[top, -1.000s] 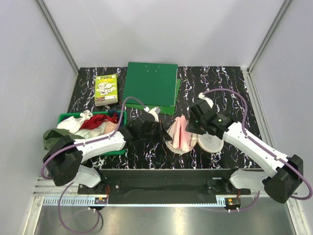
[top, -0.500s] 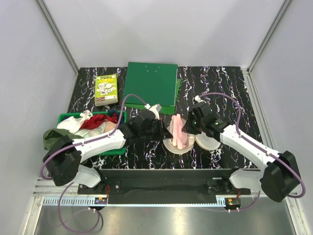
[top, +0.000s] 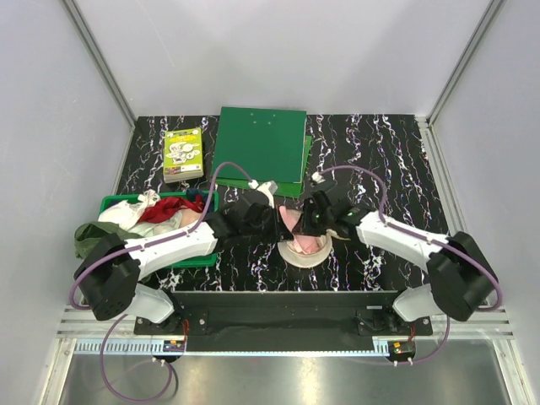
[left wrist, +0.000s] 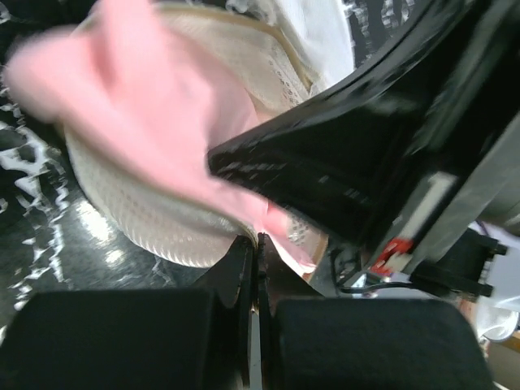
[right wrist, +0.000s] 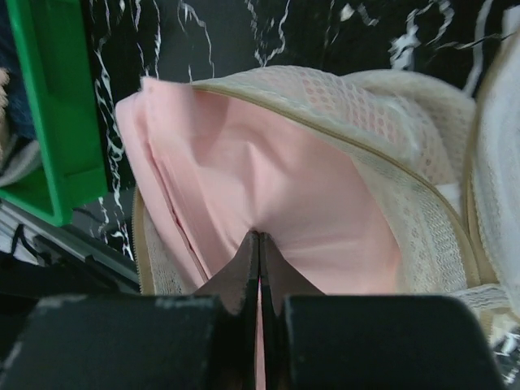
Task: Place the bra in the laundry bag and zip it closed
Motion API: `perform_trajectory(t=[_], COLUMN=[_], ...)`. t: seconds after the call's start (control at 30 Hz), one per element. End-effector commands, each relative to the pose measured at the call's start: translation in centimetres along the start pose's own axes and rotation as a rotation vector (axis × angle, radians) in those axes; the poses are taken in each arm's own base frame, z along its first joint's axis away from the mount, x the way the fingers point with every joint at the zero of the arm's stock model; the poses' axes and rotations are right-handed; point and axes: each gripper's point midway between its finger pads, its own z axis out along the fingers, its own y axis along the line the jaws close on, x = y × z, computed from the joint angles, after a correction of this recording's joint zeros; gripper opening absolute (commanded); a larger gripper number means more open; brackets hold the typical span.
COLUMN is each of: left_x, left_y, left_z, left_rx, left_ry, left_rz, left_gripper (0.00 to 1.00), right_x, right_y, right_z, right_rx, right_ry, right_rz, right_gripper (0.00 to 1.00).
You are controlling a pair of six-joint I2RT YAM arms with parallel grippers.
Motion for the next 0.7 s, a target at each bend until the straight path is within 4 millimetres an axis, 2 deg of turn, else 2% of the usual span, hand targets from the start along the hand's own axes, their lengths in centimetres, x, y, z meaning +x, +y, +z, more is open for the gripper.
perform_trajectory(t=[0.0, 0.1, 0.23, 0.33, 0.43, 0.53, 0.67], left_x=[-2.2, -2.5, -3.2, -3.9, -3.5, -3.3, -2.7], left_y=[-0.9, -0.1, 0.2, -1.1, -2.5, -1.6, -0.7], left_z=[-1.0, -1.7, -3.3, -4.6, -5.1, -4.6, -3.9], left_rx=[-0.014, -0.065, -0.114, -0.082, -0.037, -0.071, -0.096], left_ry=[-0.070, -0.081, -0.117, -0.136, -0.112, -0.101, -0.076], left_rz=[0.066, 0.098, 0.133, 0.156, 0.178, 0.182, 0.180], left_gripper=[0.00, 0.00, 0.00, 0.00, 0.00, 0.00, 0.00], right_x=[3.0, 4.7, 5.2, 5.1, 4.9, 4.8, 3.9], right_y=[0.8, -1.4, -3.6, -4.2, -5.0, -4.8, -3.0], right_z=[2.4, 3.8, 3.8, 3.1, 2.6, 1.9, 0.1], right_rx=[0.002, 0.073, 0.157, 0.195, 0.238, 0.227, 0.159], right_ry=[0.075, 0.107, 0.082, 0.077, 0.060, 0.052, 0.026], right_rz=[0.010, 0.056, 0.088, 0.079, 0.065, 0.065, 0.057], right_gripper=[0.00, 0.00, 0.00, 0.00, 0.00, 0.00, 0.00])
